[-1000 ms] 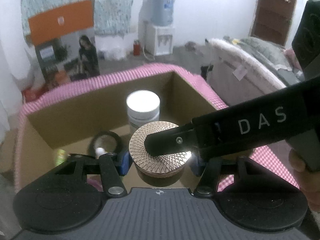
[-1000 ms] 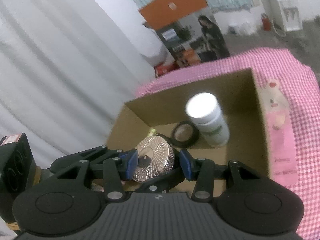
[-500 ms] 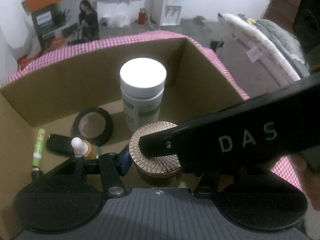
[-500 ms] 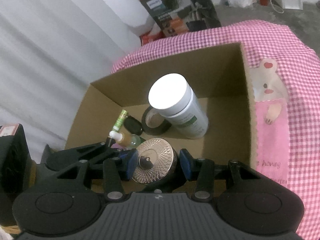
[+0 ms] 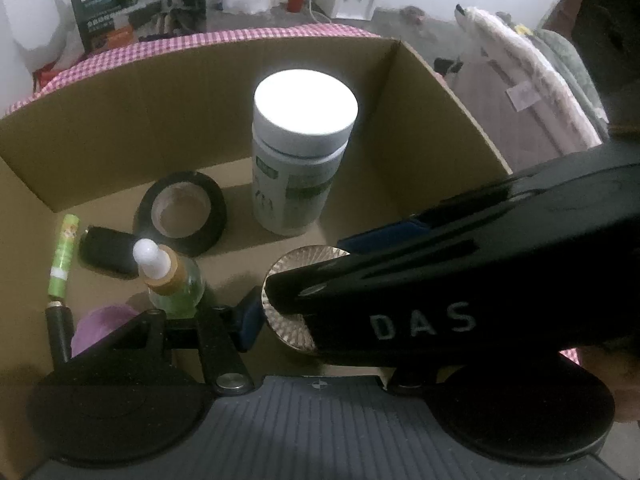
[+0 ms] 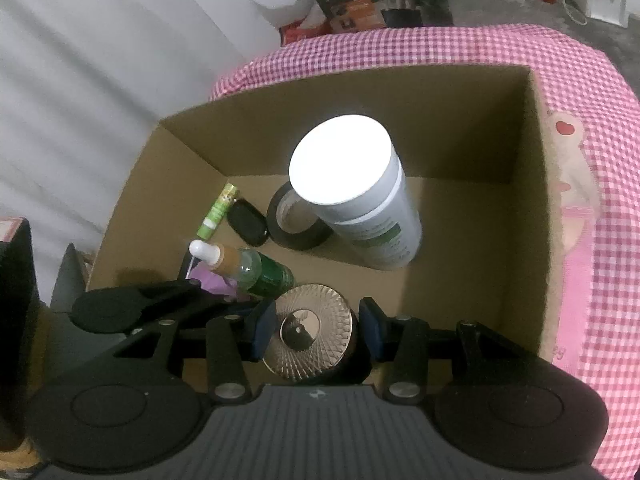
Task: Organize rigid objects
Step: 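Lift the gold jar with the right gripper into the box and release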
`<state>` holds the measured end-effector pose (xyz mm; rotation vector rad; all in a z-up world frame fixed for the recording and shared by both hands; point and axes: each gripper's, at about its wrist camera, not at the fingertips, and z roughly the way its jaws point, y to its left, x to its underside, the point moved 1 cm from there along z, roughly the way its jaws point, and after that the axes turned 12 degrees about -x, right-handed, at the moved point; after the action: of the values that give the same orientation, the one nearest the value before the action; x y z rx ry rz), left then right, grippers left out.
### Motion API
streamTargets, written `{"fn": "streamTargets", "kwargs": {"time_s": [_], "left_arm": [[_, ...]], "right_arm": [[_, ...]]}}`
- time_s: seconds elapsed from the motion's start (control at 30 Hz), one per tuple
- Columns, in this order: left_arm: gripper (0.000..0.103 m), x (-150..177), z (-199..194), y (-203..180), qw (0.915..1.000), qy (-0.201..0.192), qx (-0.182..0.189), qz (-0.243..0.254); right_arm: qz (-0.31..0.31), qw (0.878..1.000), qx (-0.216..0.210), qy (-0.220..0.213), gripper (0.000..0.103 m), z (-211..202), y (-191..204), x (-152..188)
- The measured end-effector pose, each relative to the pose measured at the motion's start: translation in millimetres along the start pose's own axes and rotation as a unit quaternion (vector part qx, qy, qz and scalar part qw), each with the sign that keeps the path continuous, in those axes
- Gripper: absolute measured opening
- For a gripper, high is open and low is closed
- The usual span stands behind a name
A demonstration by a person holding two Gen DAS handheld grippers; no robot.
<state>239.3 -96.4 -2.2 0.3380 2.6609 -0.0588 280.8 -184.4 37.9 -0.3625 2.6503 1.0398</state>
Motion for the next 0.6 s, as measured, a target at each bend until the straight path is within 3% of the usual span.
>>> {"fn": "streamTargets", "kwargs": {"time_s": [0.17, 0.3, 0.6], "left_arm": [[0.060, 0.5, -7.6, -1.2, 0.9999, -0.017, 0.003, 0.000], [0.067, 2.7, -19.2, 0.5, 0.9994, -0.034, 0.004, -0.002], [0.083, 28.7, -79.3, 5.4, 0.9911, -0.132, 0.005, 0.016]], "right_arm": [[-0.003, 1.000, 0.012, 0.014, 0.051, 8.2, -2.8, 1.3], [-0.001, 1.000, 0.013, 0.012, 0.052, 4.0, -0.9, 4.8], [-0.011, 0.995, -0.016, -0.093, 0.062, -61.2, 18.4, 25.7]]}}
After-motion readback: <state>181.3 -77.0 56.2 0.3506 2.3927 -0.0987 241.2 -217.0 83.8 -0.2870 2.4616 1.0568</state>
